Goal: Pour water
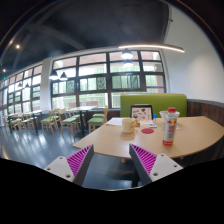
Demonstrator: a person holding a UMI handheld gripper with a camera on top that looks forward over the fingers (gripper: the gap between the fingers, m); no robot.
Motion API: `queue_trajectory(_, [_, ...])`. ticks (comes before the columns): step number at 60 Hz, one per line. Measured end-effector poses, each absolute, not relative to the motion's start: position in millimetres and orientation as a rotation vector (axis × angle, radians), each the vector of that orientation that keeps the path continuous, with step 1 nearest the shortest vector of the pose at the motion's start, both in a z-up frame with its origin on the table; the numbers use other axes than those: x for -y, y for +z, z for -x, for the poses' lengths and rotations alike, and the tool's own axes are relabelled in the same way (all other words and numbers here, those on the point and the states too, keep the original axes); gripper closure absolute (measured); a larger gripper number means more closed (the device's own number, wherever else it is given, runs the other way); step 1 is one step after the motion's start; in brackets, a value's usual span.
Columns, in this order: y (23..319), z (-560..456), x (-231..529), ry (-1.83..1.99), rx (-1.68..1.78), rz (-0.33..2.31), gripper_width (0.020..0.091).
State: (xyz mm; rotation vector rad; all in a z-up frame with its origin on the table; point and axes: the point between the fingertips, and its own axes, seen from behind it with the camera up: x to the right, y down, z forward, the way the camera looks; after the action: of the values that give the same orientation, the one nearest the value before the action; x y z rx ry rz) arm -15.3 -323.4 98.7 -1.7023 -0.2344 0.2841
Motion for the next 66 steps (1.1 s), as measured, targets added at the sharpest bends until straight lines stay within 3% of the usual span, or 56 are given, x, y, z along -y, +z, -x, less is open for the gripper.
queue_trajectory(24, [103.6,-98.2,265.2,0.027,0.086,1.669,0.0299])
queue_trajectory(51, [89.5,-214.8,68.5,-0.110,-0.080,1.715,0.0296])
queue_trajectory(53, [85.3,-211.6,58.1,-0.096,-0.085,1.734,0.0319])
queue_trajectory(57, [76.3,-216.1,47.3,-0.090,-0.116,1.794,0.0595])
queue_trajectory(60, [77.3,-217.8,45.4,-0.095,-0.128,1.796,0.0605])
queue_trajectory(66, [78.9,-218.1,41.0,-0.110,-0.105,1.787,0.0695])
